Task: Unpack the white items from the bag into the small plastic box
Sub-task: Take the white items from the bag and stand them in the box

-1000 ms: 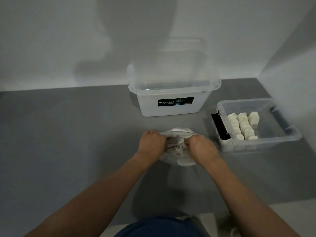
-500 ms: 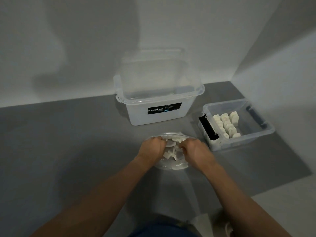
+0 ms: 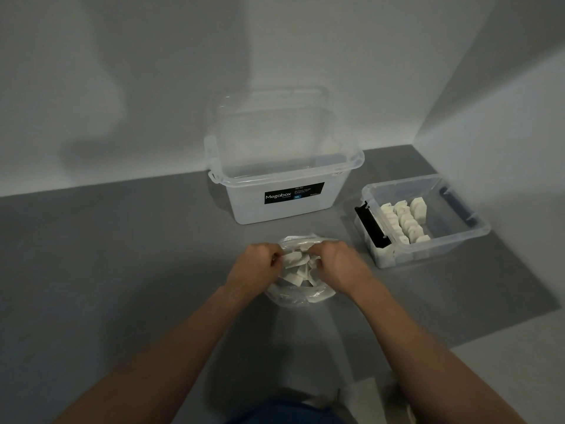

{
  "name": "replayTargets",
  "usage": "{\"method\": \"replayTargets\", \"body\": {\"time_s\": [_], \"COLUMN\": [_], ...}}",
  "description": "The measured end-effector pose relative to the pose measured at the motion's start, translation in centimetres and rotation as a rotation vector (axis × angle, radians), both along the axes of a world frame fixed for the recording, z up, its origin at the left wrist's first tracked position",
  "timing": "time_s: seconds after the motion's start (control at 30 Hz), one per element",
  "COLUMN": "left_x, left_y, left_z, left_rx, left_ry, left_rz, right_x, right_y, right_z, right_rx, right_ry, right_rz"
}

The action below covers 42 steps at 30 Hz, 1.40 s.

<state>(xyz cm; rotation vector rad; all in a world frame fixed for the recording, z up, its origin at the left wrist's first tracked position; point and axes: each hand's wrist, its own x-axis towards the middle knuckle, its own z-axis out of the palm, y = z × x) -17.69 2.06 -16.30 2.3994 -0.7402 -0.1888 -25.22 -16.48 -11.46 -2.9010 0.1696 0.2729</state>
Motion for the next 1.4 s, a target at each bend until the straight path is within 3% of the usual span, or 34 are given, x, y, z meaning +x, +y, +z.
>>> {"method": "replayTargets", "body": {"time_s": [0.2, 0.4, 0.57, 0.77, 1.13, 1.4], "left_x": [-0.4, -1.5, -2.6, -2.5, -1.4, -1.3], "left_y": [1.9, 2.4, 2.5, 2.4, 1.9, 0.0], "left_z": [0.5, 2.0, 2.2, 2.6, 4.1, 5.3], "left_rx": [-0.162, -0.757, -0.965, -1.043, -0.979, -0.698], "left_ry": [0.099, 0.786, 0.999, 1.048, 0.906, 0.639], "left_rz": [0.077, 0.281, 0.271, 0.269, 0.27, 0.022], "right_x": [1.7, 2.5, 2.6, 2.0, 0.8, -0.4], "right_y": [1.5, 1.5, 1.4, 1.7, -0.4, -3.7], "right_z": [-2.4, -4.0, -3.9, -2.6, 2.6, 7.3], "right_rx": [-0.176, -0.215, -0.218, -0.166, 0.266, 0.341], "right_ry": [0.035, 0.053, 0.028, -0.055, -0.284, -0.352], "right_rz": [0.075, 0.14, 0.15, 0.177, 0.031, 0.017]}}
